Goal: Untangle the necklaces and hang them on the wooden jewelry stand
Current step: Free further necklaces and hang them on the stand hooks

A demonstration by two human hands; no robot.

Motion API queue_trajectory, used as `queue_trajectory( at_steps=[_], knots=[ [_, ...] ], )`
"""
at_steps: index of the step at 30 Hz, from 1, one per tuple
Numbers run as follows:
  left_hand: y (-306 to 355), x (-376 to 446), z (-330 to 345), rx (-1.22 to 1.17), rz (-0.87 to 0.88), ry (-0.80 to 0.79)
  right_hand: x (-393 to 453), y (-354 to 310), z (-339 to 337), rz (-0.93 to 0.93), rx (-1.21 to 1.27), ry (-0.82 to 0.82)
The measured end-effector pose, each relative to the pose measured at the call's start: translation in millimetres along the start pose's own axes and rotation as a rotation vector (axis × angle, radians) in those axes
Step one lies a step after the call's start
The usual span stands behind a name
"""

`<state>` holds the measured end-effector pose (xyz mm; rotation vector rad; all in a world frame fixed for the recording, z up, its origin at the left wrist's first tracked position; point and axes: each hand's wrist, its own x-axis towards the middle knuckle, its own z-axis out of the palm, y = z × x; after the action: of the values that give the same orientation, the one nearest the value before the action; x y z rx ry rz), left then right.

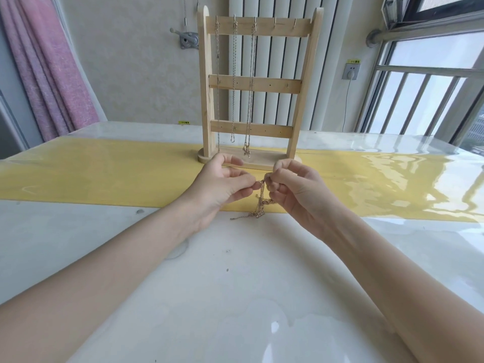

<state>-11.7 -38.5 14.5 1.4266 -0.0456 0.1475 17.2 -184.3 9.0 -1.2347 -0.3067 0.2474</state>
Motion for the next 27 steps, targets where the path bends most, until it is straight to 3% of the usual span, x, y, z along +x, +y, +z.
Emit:
queue_trajectory(
  at_steps=[7,14,18,21,22,26,27],
  knots=[
    [7.3,0.8,-5.0,-0.191,-0.107,-0.077,-2.9,-1.4,-4.8,-0.009,-0.172,0.029],
    [6.9,4.0,-7.6,-0.264,-0.165,-0.01,-4.6,-0.3,-3.4,0.002,-0.214,0.014],
    [8.0,2.2,-4.3,-0.38,-0.202,-0.06,-3.7,1.2,-1.7,0.002,-0.18,0.06],
    [8.1,1.1,-3.1,-0.272,-0.191,-0.068,-4.0,1.1,-2.6,-0.009,-0.167,0.071],
    [7.1,0.8,-3.9,-0.154,-0.171,-0.055,-4.3,1.6,-2.5,-0.036,-0.272,0.065],
    [0.8,-0.3,-7.0,0.456,0.012,0.002,-3.5,4.2,2.8,-0.356,-1.169,0.105],
    [-0.9,0.7,-7.1,0.53,0.051,0.023,-3.3,4.5,5.7,-0.428,-1.265,0.11]
  ],
)
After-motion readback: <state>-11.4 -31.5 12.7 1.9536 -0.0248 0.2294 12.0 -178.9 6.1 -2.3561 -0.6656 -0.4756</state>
